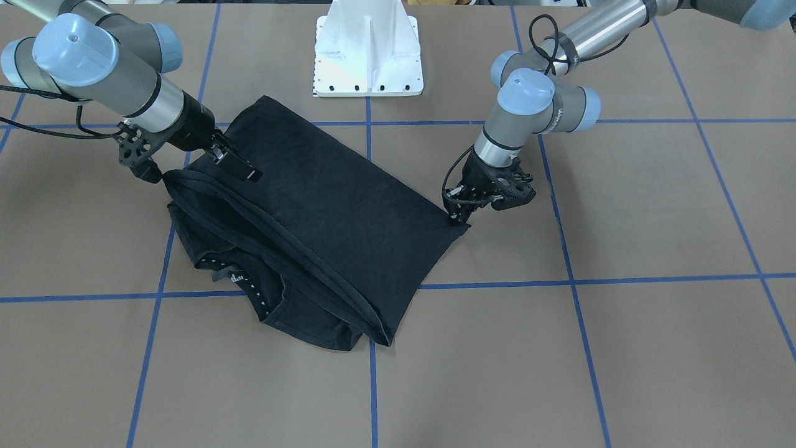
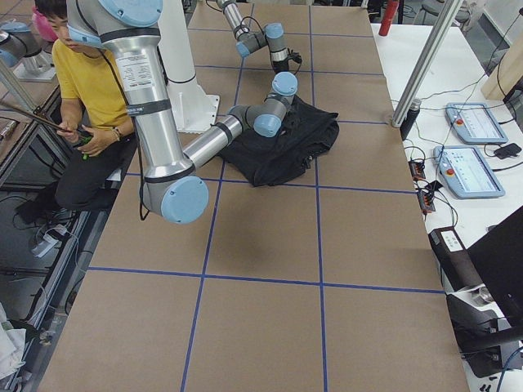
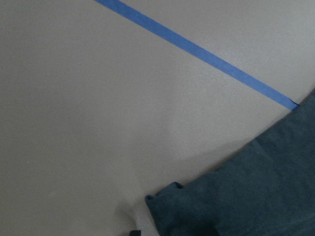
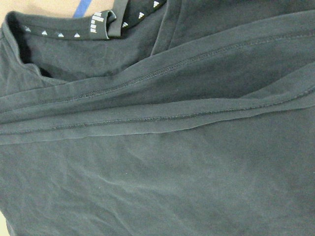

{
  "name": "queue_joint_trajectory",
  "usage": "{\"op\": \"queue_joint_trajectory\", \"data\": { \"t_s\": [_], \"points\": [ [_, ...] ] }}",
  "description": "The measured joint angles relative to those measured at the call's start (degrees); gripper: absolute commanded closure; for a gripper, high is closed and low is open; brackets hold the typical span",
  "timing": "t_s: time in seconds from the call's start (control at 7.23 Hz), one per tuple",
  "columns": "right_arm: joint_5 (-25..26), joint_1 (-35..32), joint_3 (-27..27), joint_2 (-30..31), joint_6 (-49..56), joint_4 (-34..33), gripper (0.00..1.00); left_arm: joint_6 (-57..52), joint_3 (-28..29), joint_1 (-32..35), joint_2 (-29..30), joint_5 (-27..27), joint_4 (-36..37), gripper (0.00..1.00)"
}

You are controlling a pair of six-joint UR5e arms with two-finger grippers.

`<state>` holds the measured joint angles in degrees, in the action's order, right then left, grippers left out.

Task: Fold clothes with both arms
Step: 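Grasp the shirt corner with the left gripper while the right gripper holds the collar edge, then pull the shirt upright with both grippers, then release with the left gripper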

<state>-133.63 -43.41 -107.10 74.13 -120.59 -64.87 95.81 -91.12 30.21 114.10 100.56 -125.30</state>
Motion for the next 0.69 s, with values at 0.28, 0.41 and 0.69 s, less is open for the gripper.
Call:
{"op": "queue_joint_trajectory", "data": {
  "t_s": [0.28,0.41,0.69],
  "points": [
    [-0.2,-0.1,-0.1,0.0,0.0,0.0,0.0,-1.5,-0.3,2.1,0.4,-0.1,-1.9,1.0],
    [-0.2,-0.1,-0.1,0.0,0.0,0.0,0.0,-2.1,-0.3,4.0,0.7,0.0,-3.8,1.0],
    [-0.3,-0.2,-0.2,0.0,0.0,0.0,0.0,-4.4,0.7,7.6,1.6,0.1,-6.1,1.0]
  ]
}}
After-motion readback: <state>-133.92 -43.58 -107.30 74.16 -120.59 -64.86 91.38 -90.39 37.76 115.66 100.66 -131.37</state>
